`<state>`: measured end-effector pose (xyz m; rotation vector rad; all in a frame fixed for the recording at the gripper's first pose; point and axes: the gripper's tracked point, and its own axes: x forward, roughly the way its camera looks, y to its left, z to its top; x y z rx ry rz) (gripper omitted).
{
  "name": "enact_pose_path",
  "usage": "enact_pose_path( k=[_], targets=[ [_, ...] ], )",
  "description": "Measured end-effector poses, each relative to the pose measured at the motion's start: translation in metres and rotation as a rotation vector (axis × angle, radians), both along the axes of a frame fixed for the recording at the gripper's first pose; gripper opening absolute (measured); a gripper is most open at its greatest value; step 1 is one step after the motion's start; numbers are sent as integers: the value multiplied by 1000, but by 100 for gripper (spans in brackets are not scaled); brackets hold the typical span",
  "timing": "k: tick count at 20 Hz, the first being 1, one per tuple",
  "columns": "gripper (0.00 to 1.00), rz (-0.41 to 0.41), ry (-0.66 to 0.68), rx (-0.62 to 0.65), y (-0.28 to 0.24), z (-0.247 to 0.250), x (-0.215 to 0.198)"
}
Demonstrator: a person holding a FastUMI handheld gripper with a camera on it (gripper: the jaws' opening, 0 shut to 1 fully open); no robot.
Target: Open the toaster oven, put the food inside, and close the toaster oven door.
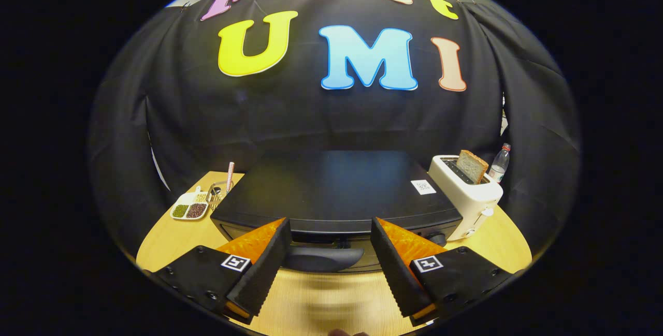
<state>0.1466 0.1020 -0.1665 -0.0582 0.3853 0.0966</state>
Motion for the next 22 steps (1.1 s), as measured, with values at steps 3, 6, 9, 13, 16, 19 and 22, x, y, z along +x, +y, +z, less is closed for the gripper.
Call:
enact_pose_path(
  k=[3, 6, 9, 13, 16, 19, 22],
  targets=[
    [98, -13, 54, 1, 1, -19, 1],
    [98, -12, 43, -17, 5, -16, 4],
    [99, -16, 65, -21, 6, -18, 5],
    [100, 7, 118, -23, 5, -23, -10],
    [100, 11, 159, -11, 3, -30, -29],
    [100, 20, 174, -22, 2, -42, -49],
    [99, 22, 210, -32, -2, -54, -69]
  ],
)
